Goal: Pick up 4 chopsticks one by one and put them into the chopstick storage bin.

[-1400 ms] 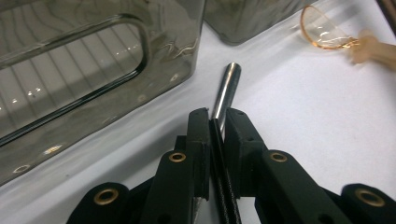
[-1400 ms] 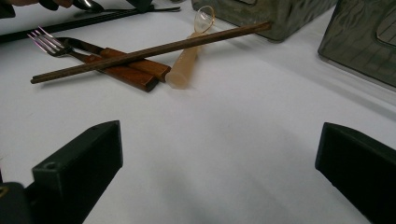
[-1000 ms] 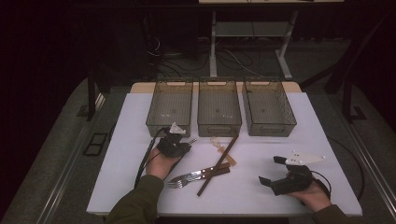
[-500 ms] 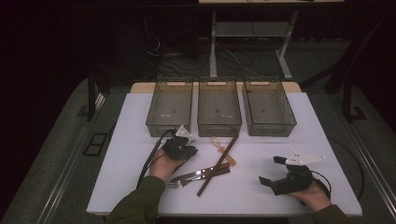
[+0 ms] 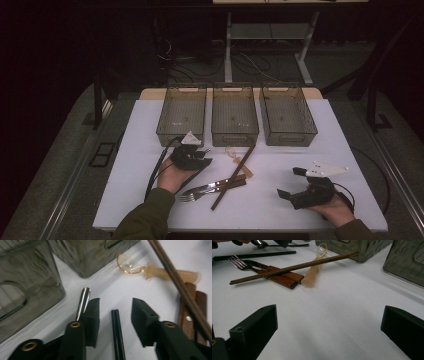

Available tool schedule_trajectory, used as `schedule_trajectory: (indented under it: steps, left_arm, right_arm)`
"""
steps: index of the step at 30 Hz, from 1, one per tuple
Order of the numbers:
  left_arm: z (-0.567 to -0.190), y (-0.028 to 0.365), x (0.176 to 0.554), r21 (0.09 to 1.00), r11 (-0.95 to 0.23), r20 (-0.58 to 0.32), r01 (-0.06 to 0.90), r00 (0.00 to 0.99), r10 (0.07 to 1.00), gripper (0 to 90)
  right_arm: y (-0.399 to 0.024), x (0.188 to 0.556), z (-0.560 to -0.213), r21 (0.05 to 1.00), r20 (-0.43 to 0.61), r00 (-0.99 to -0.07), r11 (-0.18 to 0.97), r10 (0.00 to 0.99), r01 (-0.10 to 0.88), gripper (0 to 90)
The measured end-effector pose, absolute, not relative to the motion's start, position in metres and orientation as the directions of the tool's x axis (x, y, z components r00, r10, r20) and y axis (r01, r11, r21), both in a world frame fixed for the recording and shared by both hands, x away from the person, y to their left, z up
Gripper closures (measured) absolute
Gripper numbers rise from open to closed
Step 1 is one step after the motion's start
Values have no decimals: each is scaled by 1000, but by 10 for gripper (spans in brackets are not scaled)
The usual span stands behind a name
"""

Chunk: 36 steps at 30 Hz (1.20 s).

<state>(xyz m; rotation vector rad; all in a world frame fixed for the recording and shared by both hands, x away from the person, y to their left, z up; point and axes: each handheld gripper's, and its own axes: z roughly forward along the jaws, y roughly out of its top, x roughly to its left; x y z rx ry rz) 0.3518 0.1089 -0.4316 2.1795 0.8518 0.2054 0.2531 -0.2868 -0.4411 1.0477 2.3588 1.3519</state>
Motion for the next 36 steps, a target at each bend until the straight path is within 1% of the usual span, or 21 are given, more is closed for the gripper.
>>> schedule_trajectory:
  steps: [4, 6, 8, 10, 19, 29, 32, 36]
  left_arm:
    - [-427, 118, 344, 729, -475, -117, 493, 773, 623, 477]
    - [-426, 124, 339, 735, -479, -112, 480, 782, 613, 452]
    - [-425, 130, 335, 744, -462, -127, 484, 780, 612, 417]
    - [-424, 135, 331, 751, -443, -147, 490, 778, 612, 397]
    - [-422, 150, 310, 778, -439, -118, 450, 791, 601, 328]
    - [-420, 169, 291, 797, -420, -104, 434, 784, 612, 314]
    - [-420, 177, 286, 800, -414, -106, 434, 782, 615, 335]
    - [-421, 185, 278, 803, -401, -116, 440, 776, 620, 384]
  right_arm:
    - [-287, 253, -441, 823, 148, -719, 318, 679, 470, 7]
    - [-288, 253, -441, 823, 150, -717, 316, 681, 472, 7]
    - [-288, 253, -441, 824, 149, -717, 315, 681, 470, 7]
    - [-288, 253, -441, 825, 150, -718, 314, 679, 469, 7]
    - [-287, 257, -444, 827, 149, -725, 317, 672, 464, 7]
    - [-285, 262, -446, 828, 156, -729, 315, 666, 465, 7]
    - [-285, 260, -445, 825, 157, -730, 318, 665, 467, 7]
    - [-284, 260, -445, 820, 155, -730, 325, 666, 471, 7]
